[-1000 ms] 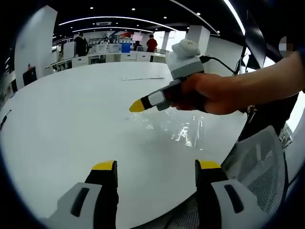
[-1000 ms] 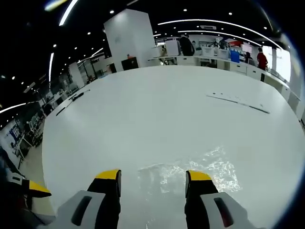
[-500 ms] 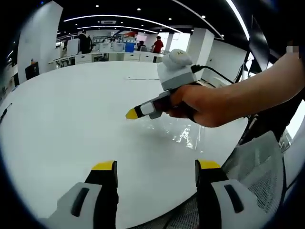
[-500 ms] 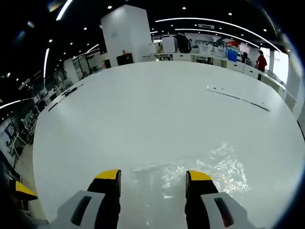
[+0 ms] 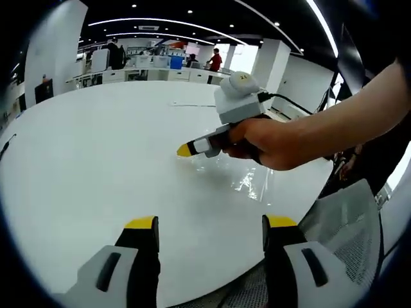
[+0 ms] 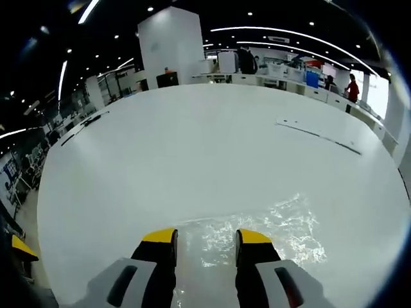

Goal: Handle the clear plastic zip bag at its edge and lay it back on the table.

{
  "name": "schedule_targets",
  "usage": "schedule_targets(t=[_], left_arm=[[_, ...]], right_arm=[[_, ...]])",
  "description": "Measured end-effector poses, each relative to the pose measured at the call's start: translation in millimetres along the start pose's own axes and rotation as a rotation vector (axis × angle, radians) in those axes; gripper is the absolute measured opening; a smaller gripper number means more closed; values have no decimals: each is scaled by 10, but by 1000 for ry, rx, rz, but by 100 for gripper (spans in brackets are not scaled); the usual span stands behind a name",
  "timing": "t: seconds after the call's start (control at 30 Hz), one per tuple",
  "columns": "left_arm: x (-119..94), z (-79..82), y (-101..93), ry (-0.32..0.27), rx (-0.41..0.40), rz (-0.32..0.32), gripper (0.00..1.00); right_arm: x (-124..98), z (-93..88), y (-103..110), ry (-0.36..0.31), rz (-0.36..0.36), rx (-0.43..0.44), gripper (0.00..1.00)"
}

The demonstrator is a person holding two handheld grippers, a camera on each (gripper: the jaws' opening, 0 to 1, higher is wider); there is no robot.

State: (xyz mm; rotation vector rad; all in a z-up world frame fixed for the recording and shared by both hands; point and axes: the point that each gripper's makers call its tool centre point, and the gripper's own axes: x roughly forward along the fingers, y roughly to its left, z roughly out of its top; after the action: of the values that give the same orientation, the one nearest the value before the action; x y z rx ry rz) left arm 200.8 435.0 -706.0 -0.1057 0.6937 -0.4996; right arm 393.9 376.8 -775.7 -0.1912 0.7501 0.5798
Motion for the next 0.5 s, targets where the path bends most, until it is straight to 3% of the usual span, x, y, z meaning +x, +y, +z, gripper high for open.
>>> schedule_targets(t=[0.13, 0.37, 0.5], left_arm=[[1, 2, -18, 3, 0, -2, 64], [5, -8, 4, 3, -4, -2, 64], [4, -2, 5, 2, -9, -1, 63]], right_arm=[[-14, -36, 14, -1, -6, -60, 31], [8, -11, 14, -32, -8, -51, 30], [4, -3, 29, -42, -2, -61, 23]])
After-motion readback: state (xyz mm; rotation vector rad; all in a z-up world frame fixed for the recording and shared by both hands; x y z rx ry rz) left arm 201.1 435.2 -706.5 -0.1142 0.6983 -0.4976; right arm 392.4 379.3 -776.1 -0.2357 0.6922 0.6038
